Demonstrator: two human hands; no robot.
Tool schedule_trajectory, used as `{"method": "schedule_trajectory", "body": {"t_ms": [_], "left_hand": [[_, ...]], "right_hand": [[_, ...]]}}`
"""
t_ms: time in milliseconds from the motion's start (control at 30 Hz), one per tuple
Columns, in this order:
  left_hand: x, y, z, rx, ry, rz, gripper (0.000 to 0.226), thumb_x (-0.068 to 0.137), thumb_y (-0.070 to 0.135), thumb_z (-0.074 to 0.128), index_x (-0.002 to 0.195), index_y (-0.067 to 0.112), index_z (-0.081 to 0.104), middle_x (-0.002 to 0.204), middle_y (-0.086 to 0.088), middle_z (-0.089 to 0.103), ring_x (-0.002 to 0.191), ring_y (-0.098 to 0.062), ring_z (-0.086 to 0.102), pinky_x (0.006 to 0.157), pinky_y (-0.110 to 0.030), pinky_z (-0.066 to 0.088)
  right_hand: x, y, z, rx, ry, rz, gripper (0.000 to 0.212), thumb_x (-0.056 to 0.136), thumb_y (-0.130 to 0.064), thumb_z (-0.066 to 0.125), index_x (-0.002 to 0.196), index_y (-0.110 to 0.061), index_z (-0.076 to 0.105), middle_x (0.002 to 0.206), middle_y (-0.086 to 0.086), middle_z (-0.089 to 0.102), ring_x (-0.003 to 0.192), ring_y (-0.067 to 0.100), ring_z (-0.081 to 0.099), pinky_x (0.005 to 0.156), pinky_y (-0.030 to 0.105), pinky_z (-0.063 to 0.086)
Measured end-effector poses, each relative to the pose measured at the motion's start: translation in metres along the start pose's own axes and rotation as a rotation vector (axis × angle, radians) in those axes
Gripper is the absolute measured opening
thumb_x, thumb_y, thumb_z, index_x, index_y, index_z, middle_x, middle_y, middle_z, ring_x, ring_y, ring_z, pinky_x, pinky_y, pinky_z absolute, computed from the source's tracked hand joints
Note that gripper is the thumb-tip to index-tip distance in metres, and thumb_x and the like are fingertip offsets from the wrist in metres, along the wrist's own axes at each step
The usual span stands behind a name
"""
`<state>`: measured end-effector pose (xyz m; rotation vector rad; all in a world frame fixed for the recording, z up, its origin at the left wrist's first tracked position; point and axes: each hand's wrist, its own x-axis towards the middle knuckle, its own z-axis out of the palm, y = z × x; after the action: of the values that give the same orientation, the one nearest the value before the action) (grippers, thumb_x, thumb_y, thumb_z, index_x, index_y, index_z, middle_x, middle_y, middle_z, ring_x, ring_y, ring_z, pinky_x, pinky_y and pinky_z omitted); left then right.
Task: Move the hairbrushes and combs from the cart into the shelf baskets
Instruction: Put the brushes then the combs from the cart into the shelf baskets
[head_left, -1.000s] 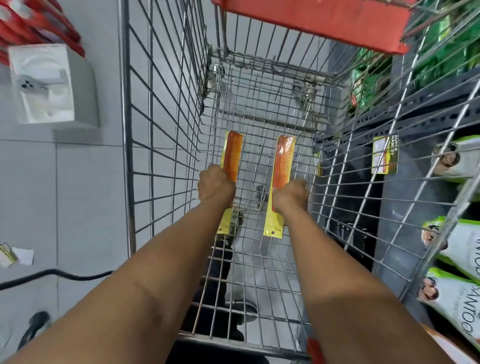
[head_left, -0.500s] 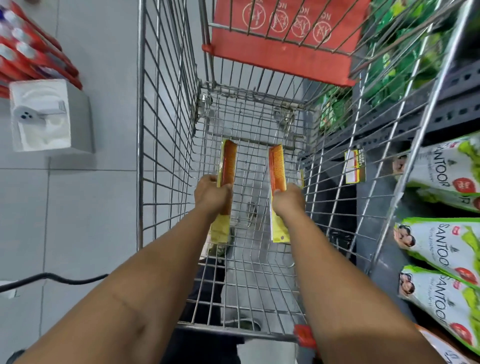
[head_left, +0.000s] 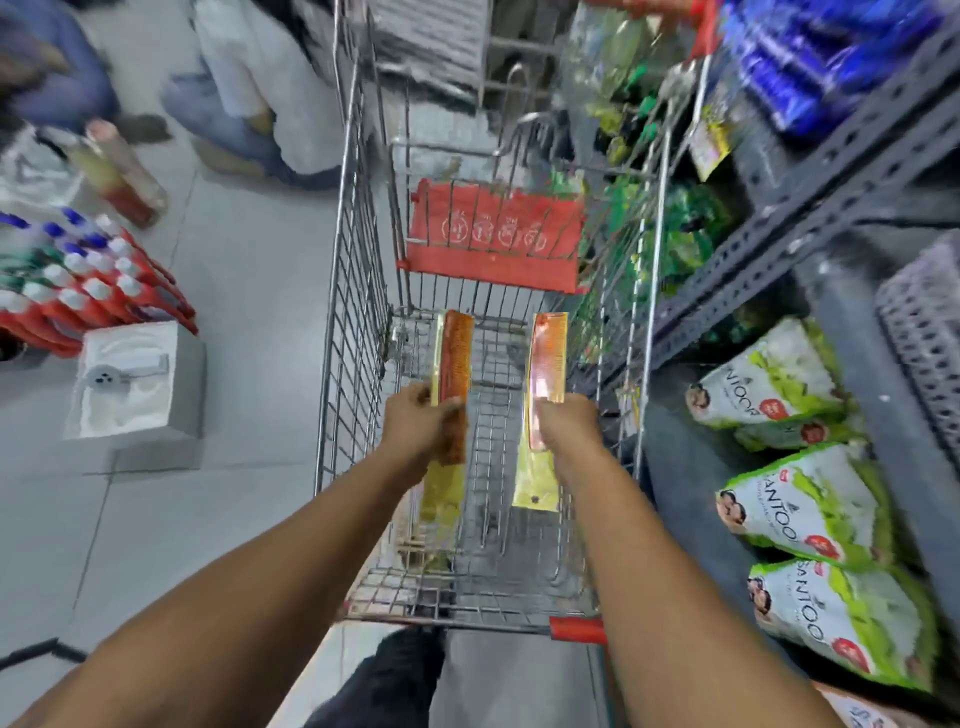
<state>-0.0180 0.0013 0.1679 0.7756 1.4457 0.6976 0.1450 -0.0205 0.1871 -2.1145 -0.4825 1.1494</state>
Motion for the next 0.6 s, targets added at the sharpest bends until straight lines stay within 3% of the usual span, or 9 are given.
{"method": "schedule_trajectory", "body": {"t_ms": [100,233,400,533,600], "left_hand": [[-0.025,0.033,0.005,-0.002,-0.031,0.091,0.016,0.088,0.006,0.065,0.103,0.002,0.066,0.074,-0.008,0.069,0.057,-0.015,0.068,0.05,-0.029,0.053],[-0.062,0.077,0.016,-0.038,-0.138,0.182,0.011,0.087,0.004,0.067,0.097,0.005,0.068,0.077,-0.009,0.071,0.062,-0.018,0.071,0.051,-0.028,0.056],[-0.113,0.117,0.047,0.002,-0.25,0.29,0.003,0.084,0.003,0.068,0.083,0.005,0.069,0.07,-0.012,0.069,0.062,-0.022,0.067,0.05,-0.028,0.054],[-0.161,0.13,0.082,0.055,-0.394,0.312,0.005,0.085,0.003,0.068,0.087,-0.001,0.07,0.072,-0.013,0.067,0.061,-0.021,0.064,0.047,-0.027,0.052],[-0.187,0.133,0.103,0.063,-0.46,0.321,0.003,0.085,0.001,0.067,0.084,0.0,0.069,0.071,-0.014,0.065,0.057,-0.02,0.062,0.047,-0.027,0.052]], "right_hand": [[-0.023,-0.023,-0.025,0.084,0.001,-0.047,0.017,0.085,-0.008,0.055,0.098,-0.005,0.065,0.064,0.003,0.054,0.051,0.017,0.049,0.049,0.024,0.038],[-0.057,-0.048,-0.071,0.2,-0.06,-0.036,0.011,0.085,-0.007,0.053,0.075,-0.011,0.056,0.067,0.007,0.048,0.06,0.02,0.046,0.062,0.034,0.039],[-0.103,-0.063,-0.13,0.392,-0.092,-0.081,0.007,0.089,-0.007,0.054,0.094,-0.004,0.059,0.083,0.018,0.056,0.075,0.029,0.058,0.076,0.046,0.049],[-0.145,-0.053,-0.188,0.54,-0.058,-0.139,0.009,0.092,-0.008,0.053,0.087,-0.002,0.059,0.072,0.017,0.057,0.07,0.032,0.061,0.075,0.054,0.053],[-0.167,-0.043,-0.219,0.574,-0.001,-0.172,0.01,0.092,-0.007,0.052,0.095,0.0,0.059,0.073,0.017,0.058,0.069,0.032,0.062,0.07,0.049,0.053]]}}
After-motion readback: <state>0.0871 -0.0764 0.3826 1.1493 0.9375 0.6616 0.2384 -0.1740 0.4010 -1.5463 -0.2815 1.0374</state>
